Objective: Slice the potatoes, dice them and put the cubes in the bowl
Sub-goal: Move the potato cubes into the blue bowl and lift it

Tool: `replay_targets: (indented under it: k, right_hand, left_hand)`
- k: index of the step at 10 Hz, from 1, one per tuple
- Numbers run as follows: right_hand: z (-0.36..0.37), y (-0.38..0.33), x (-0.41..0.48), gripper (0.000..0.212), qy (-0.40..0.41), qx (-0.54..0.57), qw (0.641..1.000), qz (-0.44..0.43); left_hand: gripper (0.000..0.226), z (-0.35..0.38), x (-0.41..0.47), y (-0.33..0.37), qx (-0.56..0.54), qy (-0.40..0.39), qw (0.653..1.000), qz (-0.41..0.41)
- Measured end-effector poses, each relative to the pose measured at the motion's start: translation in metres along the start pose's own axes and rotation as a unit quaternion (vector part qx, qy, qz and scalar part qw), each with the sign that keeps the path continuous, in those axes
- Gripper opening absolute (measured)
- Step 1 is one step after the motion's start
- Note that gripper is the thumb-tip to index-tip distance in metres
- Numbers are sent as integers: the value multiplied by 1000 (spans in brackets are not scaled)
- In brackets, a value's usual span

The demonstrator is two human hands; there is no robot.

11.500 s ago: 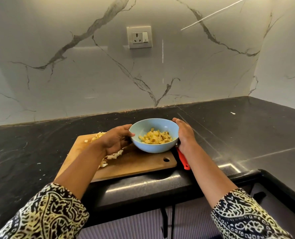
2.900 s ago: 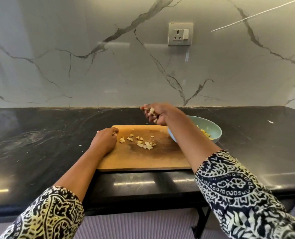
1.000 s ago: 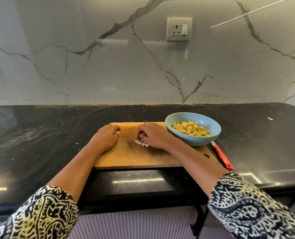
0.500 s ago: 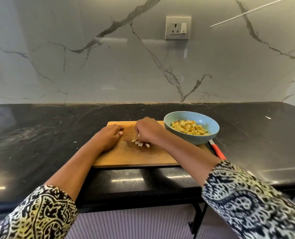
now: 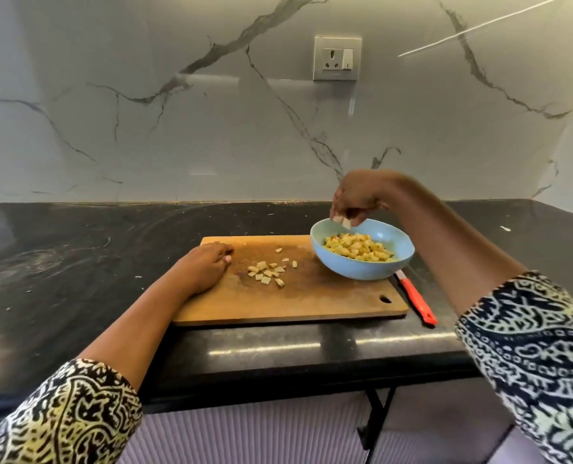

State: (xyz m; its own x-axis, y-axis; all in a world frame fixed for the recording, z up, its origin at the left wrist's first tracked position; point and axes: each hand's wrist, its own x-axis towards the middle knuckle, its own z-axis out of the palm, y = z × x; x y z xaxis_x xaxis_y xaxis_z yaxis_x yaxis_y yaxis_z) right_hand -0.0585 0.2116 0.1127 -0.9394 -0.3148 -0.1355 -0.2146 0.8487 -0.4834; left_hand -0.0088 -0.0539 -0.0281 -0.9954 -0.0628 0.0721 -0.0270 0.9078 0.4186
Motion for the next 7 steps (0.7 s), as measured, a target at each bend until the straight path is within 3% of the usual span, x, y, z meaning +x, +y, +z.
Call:
replay_targets:
  k: [1, 2, 3, 4, 5, 6, 7]
  right_hand:
    - [-5, 12, -12, 21, -3, -95, 995, -11]
    - [5, 20, -14, 21, 220, -134, 961, -105]
    - [25, 24, -11, 21, 218, -167, 955, -110]
    - [39, 24, -6, 33, 210, -133, 964, -90]
    - [68, 7, -6, 32, 269, -48, 947, -170]
    - [115, -17, 3, 30, 156, -63, 967, -189]
    - [143, -21, 24, 27, 77, -147, 976, -140]
  left_hand:
    - [43, 0, -1, 2, 1, 4, 1000, -1]
    - [43, 0, -2, 3, 0, 7, 1000, 0]
    - [42, 0, -3, 3, 0, 6, 1000, 1]
    - [42, 0, -3, 2, 5, 6, 1000, 5]
    - [42, 0, -1, 1, 0, 2, 1000, 2]
    - [42, 1, 1, 0, -3, 5, 1000, 0]
    - [41, 1, 0, -1, 0, 11, 1000, 1]
